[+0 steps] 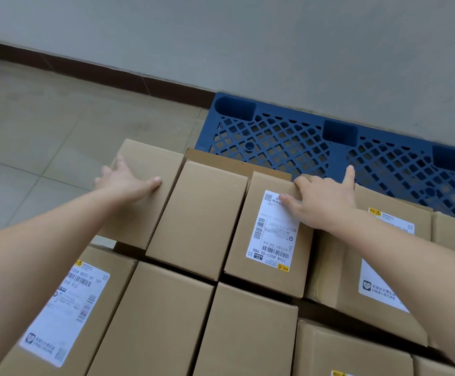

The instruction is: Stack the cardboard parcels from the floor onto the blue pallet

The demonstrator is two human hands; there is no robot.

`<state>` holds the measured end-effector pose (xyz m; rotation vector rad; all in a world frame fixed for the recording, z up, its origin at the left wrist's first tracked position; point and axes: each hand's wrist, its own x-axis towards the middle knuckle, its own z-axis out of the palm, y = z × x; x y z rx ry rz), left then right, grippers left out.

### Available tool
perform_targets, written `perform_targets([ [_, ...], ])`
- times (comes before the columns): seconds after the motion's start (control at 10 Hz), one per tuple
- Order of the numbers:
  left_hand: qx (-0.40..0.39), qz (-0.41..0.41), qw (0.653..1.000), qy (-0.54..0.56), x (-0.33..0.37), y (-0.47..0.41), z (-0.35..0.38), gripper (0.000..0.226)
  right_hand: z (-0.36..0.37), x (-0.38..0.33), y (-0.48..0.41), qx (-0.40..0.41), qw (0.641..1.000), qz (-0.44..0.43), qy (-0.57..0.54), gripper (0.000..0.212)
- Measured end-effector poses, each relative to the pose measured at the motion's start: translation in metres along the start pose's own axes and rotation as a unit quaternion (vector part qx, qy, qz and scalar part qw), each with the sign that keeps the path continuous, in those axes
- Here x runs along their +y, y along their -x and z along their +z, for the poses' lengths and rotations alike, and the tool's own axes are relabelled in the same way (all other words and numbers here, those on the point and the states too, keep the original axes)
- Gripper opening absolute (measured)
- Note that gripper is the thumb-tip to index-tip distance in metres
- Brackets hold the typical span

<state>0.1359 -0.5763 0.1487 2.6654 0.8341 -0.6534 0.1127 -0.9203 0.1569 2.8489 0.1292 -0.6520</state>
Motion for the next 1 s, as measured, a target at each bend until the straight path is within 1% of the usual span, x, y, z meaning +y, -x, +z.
perform_targets([
  [0.1,0.014,0.013,1.000,-0.001,-0.002,0.002,-0.001,0.106,-0.001,0.001,-0.003,-0.003,1.000,-0.010,-0.002,0.073],
  [0.2,0.014,0.015,1.000,0.001,-0.002,0.003,-0.002,0.106,-0.006,0.003,-0.001,-0.022,0.999,-0.033,0.021,0.074],
  [0.3,0.014,0.015,1.000,0.005,-0.002,0.002,-0.001,0.105,-0.012,0.006,0.002,-0.045,0.998,-0.046,0.025,0.068],
  [0.4,0.019,0.014,1.000,0.014,0.000,0.002,0.000,0.104,-0.019,0.011,0.007,0.003,0.998,-0.013,0.054,0.062],
  [0.5,0.023,0.010,1.000,0.018,0.000,0.001,0.001,0.103,-0.023,0.018,0.012,0.024,0.997,0.064,0.023,0.060],
  [0.6,0.025,0.006,1.000,0.015,0.000,0.002,0.002,0.103,-0.015,0.020,0.018,0.022,0.996,0.070,-0.045,0.053],
  [0.7,0.026,0.005,1.000,0.015,-0.001,0.002,0.001,0.104,-0.008,0.018,0.022,0.042,0.997,0.047,-0.038,0.051],
  [0.8,0.030,0.013,0.999,0.012,0.000,0.004,-0.002,0.105,-0.007,0.016,0.026,0.039,0.998,0.050,-0.029,0.052],
  [0.9,0.058,0.034,0.998,-0.003,0.007,0.013,-0.004,0.104,-0.006,0.020,0.028,0.059,0.996,0.060,-0.023,0.052],
  [1.0,0.076,0.072,0.995,0.002,0.021,0.024,-0.006,0.102,-0.004,0.023,0.028,0.100,0.991,0.065,-0.064,0.052],
])
